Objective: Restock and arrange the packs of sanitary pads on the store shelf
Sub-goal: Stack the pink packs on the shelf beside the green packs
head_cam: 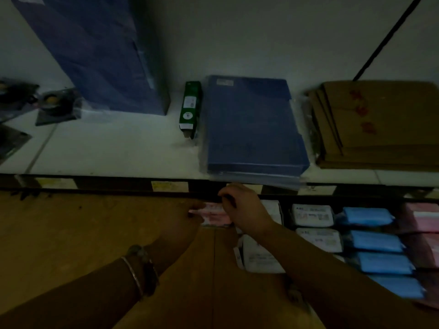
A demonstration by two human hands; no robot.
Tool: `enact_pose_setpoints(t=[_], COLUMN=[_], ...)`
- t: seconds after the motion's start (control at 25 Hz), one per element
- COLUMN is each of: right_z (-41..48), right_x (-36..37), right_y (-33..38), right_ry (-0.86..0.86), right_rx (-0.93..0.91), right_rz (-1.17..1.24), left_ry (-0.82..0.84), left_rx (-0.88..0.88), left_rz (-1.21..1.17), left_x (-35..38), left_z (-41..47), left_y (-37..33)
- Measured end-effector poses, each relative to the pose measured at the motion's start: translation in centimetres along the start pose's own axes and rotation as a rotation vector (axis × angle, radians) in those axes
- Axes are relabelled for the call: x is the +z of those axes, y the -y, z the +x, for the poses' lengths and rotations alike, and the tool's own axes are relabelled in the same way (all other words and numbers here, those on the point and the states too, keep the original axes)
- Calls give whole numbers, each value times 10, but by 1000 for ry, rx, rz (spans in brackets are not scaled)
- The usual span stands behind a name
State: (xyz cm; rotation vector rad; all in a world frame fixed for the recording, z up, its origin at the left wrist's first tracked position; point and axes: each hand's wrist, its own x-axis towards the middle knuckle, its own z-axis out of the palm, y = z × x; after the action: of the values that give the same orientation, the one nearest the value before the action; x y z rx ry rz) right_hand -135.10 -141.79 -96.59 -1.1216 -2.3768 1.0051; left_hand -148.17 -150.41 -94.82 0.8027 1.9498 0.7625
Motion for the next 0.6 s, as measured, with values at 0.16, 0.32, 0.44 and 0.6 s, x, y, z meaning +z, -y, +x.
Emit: enact_pose_setpoints(t=[0.16, 0.32, 0.44, 0.6], right_z=[-17, -33, -51, -73], right_x=[-31, -68, -91, -121], right_y=[47, 87, 108, 131], right_ry=[-224, -327, -350, -342], right_rx=[84, 244, 276, 313], right_rz=[243, 413, 448, 430], left_ry=[-21, 99, 39, 25], left_rx=[-13, 17, 38, 8], left_rz=[-178, -241, -231, -294], left_x=[-8, -18, -29, -37], left_z=[-36, -79, -101, -132], left_y=[-56, -98, -119, -150])
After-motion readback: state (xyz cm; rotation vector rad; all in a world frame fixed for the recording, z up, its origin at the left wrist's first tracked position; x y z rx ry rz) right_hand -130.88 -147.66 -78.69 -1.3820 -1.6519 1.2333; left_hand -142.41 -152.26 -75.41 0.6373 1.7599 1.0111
